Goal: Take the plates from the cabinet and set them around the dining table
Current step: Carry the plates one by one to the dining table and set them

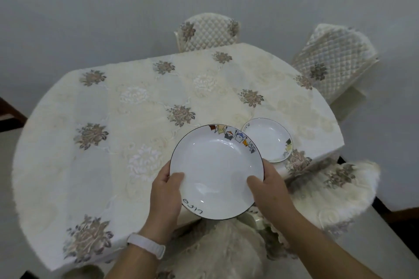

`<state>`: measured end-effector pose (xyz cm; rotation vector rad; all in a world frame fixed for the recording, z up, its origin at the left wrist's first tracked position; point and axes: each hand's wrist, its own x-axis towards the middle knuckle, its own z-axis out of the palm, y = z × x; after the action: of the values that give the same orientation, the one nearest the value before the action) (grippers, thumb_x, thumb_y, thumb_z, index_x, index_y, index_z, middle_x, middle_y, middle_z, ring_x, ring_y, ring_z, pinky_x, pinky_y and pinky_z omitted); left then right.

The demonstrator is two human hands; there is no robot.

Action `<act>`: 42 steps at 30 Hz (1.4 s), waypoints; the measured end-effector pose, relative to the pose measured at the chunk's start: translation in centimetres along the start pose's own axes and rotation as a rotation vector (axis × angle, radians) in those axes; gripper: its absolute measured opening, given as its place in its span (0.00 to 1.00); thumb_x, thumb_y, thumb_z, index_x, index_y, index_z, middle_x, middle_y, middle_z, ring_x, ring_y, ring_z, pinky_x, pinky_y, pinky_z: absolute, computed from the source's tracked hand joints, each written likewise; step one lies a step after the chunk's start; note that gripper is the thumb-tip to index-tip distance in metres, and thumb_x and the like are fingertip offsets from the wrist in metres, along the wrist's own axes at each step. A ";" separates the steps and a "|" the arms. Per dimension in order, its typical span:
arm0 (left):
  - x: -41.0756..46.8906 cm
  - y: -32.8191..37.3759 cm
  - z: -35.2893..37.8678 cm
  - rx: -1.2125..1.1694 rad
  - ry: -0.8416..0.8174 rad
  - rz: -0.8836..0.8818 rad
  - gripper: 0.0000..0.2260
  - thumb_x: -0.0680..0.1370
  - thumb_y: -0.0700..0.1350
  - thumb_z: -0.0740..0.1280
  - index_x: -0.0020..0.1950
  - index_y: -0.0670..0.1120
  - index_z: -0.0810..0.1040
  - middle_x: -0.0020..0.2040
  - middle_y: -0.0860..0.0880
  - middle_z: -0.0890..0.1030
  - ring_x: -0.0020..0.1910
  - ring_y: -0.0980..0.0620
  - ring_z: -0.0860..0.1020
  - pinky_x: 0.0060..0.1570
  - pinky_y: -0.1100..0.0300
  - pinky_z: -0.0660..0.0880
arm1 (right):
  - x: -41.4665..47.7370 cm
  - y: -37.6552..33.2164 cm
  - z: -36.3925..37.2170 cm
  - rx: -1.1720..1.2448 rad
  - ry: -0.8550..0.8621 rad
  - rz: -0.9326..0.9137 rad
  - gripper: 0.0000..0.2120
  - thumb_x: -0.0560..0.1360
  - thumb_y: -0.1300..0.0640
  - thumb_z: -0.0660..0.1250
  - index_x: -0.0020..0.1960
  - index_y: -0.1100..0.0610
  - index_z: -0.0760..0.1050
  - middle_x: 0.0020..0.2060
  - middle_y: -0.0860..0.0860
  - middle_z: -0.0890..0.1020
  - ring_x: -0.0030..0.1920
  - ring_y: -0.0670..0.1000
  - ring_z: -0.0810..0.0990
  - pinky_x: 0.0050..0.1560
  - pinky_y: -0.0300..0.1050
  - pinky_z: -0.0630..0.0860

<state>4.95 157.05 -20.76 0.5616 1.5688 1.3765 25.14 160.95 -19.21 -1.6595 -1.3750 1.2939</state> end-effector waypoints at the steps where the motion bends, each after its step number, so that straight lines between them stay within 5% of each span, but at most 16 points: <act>1: 0.4 -0.2 -0.3 -0.015 0.020 -0.006 0.17 0.78 0.35 0.59 0.53 0.54 0.83 0.47 0.50 0.86 0.48 0.45 0.82 0.46 0.50 0.78 | 0.7 -0.1 0.5 -0.005 -0.023 -0.003 0.18 0.69 0.61 0.60 0.55 0.44 0.75 0.45 0.44 0.82 0.47 0.48 0.80 0.40 0.44 0.77; 8: 3.2 -1.4 -2.7 -0.083 0.227 -0.052 0.18 0.78 0.35 0.60 0.51 0.55 0.84 0.47 0.52 0.86 0.48 0.46 0.82 0.45 0.52 0.78 | 6.1 -0.4 5.2 -0.111 -0.182 -0.019 0.15 0.73 0.64 0.61 0.48 0.43 0.73 0.43 0.44 0.81 0.44 0.45 0.79 0.40 0.44 0.77; 12: 4.8 -2.4 -3.8 -0.105 0.363 -0.093 0.19 0.77 0.36 0.61 0.49 0.60 0.84 0.47 0.53 0.86 0.47 0.48 0.83 0.45 0.52 0.79 | 9.3 0.2 7.9 -0.182 -0.286 -0.040 0.15 0.73 0.62 0.61 0.55 0.46 0.73 0.45 0.45 0.81 0.46 0.50 0.80 0.45 0.50 0.80; 17: 6.7 -4.7 -5.6 -0.065 0.480 -0.131 0.16 0.77 0.37 0.62 0.53 0.56 0.83 0.47 0.53 0.86 0.50 0.46 0.82 0.50 0.47 0.79 | 12.5 1.4 11.4 -0.253 -0.403 -0.075 0.18 0.73 0.62 0.61 0.58 0.44 0.70 0.46 0.42 0.80 0.46 0.46 0.79 0.42 0.47 0.78; 22: 8.2 -7.1 -6.9 0.011 0.511 -0.151 0.17 0.77 0.36 0.61 0.55 0.54 0.82 0.46 0.54 0.85 0.44 0.53 0.81 0.43 0.58 0.78 | 14.3 4.5 14.3 -0.310 -0.458 -0.057 0.21 0.73 0.60 0.62 0.65 0.48 0.70 0.49 0.44 0.79 0.49 0.50 0.79 0.48 0.49 0.77; 27: 9.4 -8.9 -7.8 0.119 0.495 -0.172 0.22 0.77 0.37 0.61 0.53 0.66 0.78 0.45 0.64 0.83 0.41 0.66 0.79 0.39 0.68 0.77 | 15.7 6.5 16.1 -0.357 -0.510 -0.039 0.22 0.74 0.60 0.63 0.67 0.50 0.68 0.49 0.45 0.78 0.50 0.51 0.78 0.50 0.48 0.75; 31: 10.5 -10.4 -8.5 0.231 0.477 -0.181 0.20 0.77 0.38 0.62 0.59 0.62 0.78 0.46 0.59 0.83 0.43 0.61 0.79 0.43 0.62 0.78 | 16.8 7.0 17.0 -0.410 -0.527 -0.033 0.22 0.75 0.58 0.63 0.68 0.50 0.66 0.50 0.47 0.78 0.50 0.51 0.77 0.49 0.47 0.74; 42: 12.1 -12.0 -9.1 0.429 0.488 -0.180 0.09 0.77 0.40 0.63 0.54 0.53 0.73 0.43 0.57 0.79 0.41 0.60 0.76 0.32 0.71 0.68 | 18.1 7.1 18.0 -0.529 -0.539 -0.066 0.20 0.75 0.57 0.63 0.66 0.52 0.66 0.47 0.47 0.76 0.45 0.51 0.75 0.45 0.44 0.70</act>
<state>-5.50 159.24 -36.80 0.3318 2.2803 1.0895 10.40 174.17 -36.81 -1.6213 -2.2291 1.4915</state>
